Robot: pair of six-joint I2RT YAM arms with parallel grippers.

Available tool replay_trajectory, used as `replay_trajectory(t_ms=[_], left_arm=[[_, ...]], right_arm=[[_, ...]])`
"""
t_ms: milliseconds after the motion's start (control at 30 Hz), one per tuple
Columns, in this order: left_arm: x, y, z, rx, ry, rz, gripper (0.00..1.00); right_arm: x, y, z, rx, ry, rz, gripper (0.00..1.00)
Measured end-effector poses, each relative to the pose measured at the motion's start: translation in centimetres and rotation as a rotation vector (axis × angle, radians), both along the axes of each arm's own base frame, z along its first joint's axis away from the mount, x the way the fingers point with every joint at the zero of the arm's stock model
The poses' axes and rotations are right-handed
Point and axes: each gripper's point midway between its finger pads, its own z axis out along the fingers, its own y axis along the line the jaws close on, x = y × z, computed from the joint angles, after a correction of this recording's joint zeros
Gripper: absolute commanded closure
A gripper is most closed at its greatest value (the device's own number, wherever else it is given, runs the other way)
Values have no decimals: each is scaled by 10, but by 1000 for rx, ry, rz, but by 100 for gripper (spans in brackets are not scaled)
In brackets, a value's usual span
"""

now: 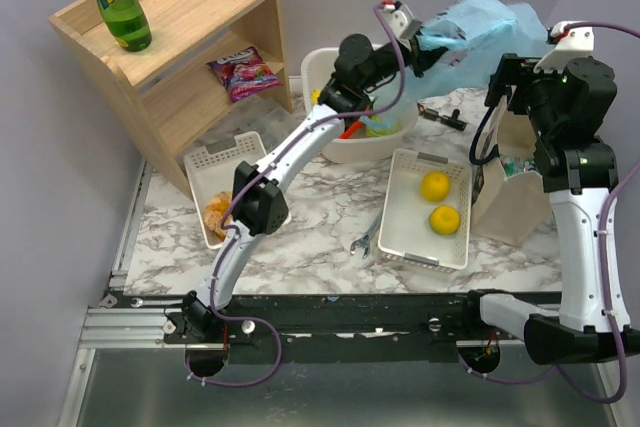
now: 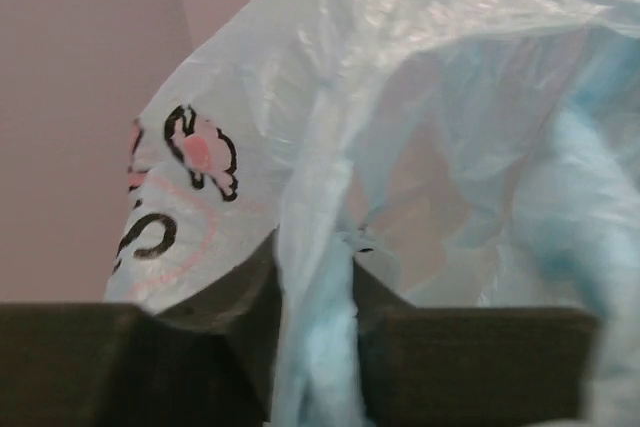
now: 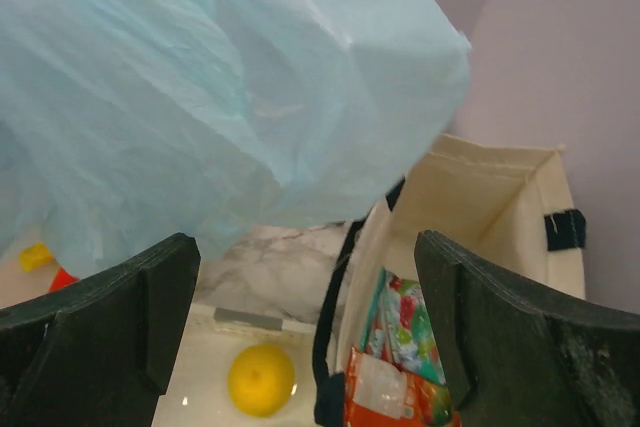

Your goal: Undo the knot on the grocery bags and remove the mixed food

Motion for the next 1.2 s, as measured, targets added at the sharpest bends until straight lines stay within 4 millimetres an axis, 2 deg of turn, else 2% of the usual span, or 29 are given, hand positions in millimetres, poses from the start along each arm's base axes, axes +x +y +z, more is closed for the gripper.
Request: replay_trajectory(t_ms=[67, 200, 267, 333, 400, 500, 600, 667, 700, 767, 867, 933, 1000, 1100, 1200], left_arm=[[10, -18, -22, -4, 17, 40, 2], [29, -36, -61, 16, 66, 120, 1], [40, -33, -70, 24, 85, 165, 1], [50, -25, -72, 25, 82, 206, 1], [58, -14, -75, 43, 86, 240, 2], [65, 2, -79, 76, 97, 276, 1], [62, 29, -77, 121, 130, 303, 2], [53, 50, -72, 146, 144, 310, 1], [47, 63, -65, 153, 147, 314, 1], [33, 83, -48, 153, 137, 311, 2], [1, 122, -14, 142, 104, 310, 2], [-20, 144, 8, 127, 72, 309, 2], [-42, 160, 24, 118, 42, 305, 2], [-70, 178, 32, 120, 16, 301, 1], [-87, 187, 26, 135, 15, 297, 1]], right_arm=[[-11, -4, -4, -17, 26, -17, 3], [-34, -5, -8, -28, 59, -14, 3], [-42, -2, -9, -26, 70, -1, 3], [-45, -1, -15, -24, 91, 10, 3], [-42, 1, -27, -23, 128, 18, 4], [-31, 3, -51, -26, 195, 35, 13], [-11, 7, -84, -48, 288, 70, 31], [5, 9, -103, -67, 344, 93, 57], [13, 9, -111, -81, 370, 106, 74], [31, 10, -123, -106, 407, 127, 99], [56, 10, -125, -130, 399, 138, 99], [73, 8, -116, -146, 353, 130, 99], [96, 6, -99, -159, 274, 113, 99], [134, 3, -68, -167, 119, 82, 99], [172, -4, -40, -168, -11, 25, 99]])
